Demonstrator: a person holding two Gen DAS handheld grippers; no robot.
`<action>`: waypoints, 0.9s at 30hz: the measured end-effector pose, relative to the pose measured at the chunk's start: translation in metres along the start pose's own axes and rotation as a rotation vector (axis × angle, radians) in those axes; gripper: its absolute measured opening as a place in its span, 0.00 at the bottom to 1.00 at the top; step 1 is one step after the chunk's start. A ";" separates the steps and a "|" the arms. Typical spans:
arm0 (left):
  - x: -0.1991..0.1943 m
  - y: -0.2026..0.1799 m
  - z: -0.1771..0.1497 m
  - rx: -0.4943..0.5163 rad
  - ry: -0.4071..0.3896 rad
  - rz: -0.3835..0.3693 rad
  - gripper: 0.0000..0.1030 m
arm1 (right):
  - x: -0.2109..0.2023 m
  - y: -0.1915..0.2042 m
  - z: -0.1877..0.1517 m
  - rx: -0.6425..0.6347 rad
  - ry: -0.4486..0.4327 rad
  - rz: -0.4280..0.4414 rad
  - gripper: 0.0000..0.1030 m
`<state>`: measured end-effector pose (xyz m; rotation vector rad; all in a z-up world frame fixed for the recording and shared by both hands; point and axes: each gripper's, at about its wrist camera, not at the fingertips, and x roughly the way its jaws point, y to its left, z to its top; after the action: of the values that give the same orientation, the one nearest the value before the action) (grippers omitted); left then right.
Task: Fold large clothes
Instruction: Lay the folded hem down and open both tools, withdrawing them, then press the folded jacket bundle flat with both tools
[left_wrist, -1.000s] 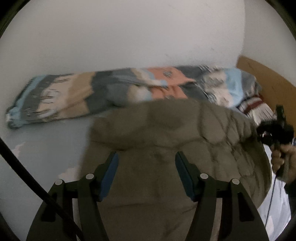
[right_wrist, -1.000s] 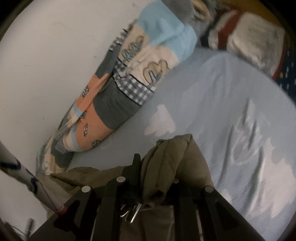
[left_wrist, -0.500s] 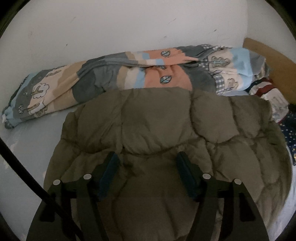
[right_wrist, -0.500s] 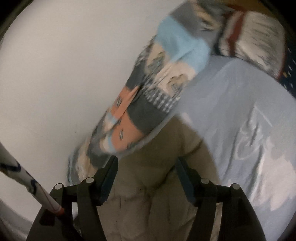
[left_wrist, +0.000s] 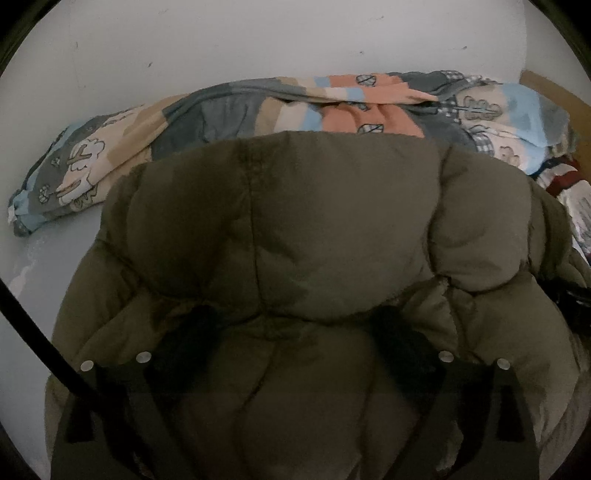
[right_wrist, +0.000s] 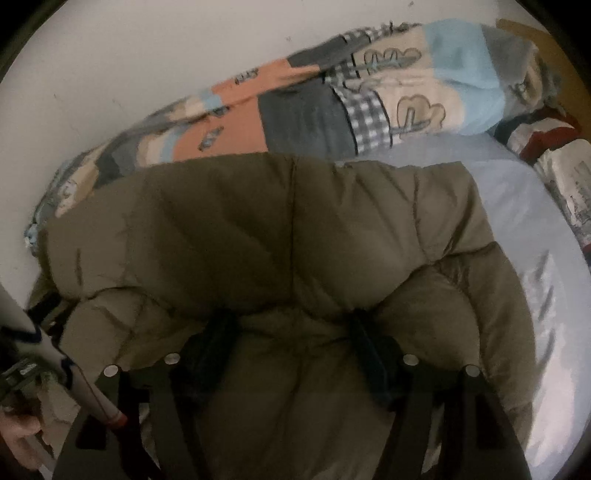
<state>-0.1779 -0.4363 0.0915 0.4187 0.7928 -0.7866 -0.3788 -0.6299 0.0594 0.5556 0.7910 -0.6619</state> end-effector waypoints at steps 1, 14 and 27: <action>0.004 -0.001 0.002 -0.002 0.021 0.007 0.92 | 0.006 -0.001 0.001 -0.005 0.004 -0.007 0.70; -0.139 0.040 -0.058 -0.087 -0.012 -0.027 0.93 | -0.099 0.020 -0.019 0.088 -0.037 0.061 0.70; -0.192 0.078 -0.133 -0.235 -0.087 0.046 0.93 | -0.185 0.056 -0.146 0.172 -0.096 0.061 0.33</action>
<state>-0.2672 -0.2156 0.1563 0.1908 0.7810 -0.6552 -0.5030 -0.4351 0.1307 0.6967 0.6278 -0.6993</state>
